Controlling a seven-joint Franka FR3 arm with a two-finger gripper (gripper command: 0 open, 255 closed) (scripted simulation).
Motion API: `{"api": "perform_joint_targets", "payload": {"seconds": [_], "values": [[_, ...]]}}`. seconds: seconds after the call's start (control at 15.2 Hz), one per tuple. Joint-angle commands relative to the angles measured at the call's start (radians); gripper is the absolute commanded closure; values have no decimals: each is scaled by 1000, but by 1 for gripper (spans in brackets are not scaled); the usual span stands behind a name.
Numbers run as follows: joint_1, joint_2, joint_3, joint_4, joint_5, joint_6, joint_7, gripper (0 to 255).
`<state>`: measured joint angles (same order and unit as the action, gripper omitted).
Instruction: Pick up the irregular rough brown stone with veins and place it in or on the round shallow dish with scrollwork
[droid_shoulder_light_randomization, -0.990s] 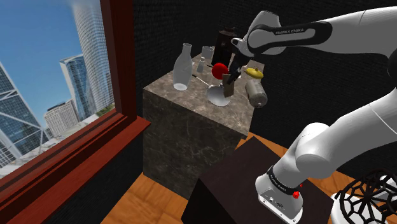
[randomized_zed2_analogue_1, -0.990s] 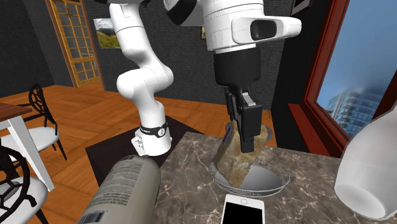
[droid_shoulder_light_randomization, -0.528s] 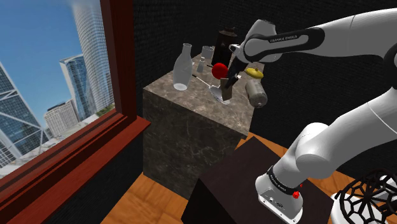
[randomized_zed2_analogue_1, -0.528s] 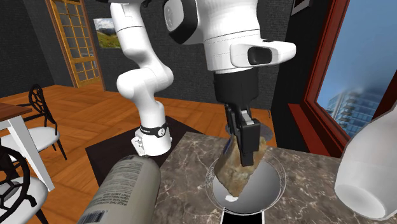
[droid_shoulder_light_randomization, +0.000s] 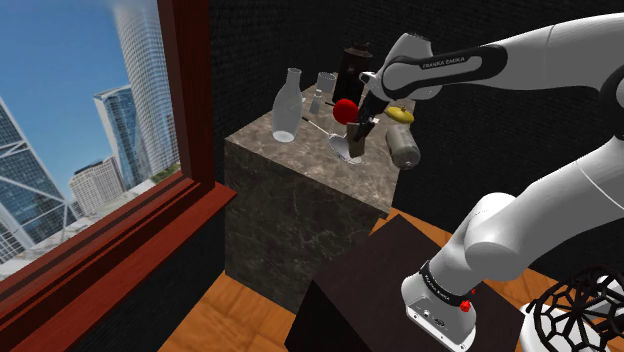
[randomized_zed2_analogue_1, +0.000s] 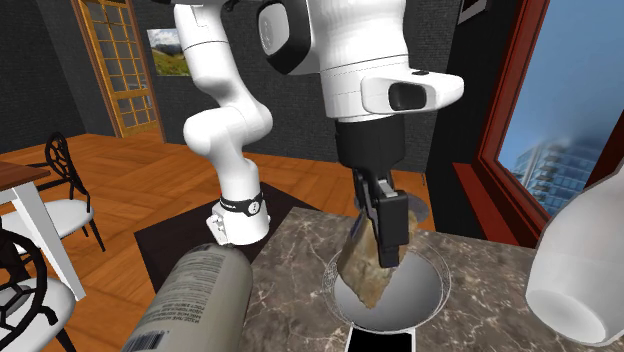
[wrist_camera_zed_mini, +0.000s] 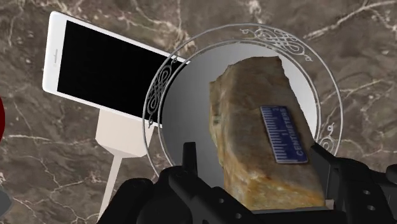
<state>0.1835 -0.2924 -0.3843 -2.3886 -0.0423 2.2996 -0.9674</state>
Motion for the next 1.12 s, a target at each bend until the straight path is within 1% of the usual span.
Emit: {"api": "perform_joint_targets", "payload": {"seconds": [0.0,0.26,0.53,1.06], "values": [[0,3,-1,-1,0,-3,-1,0],[-1,3,-1,-5,0,1,0,0],[-12,-72,17,58,-24,-134,18,0],[-12,-72,17,58,-24,-134,18,0]]}}
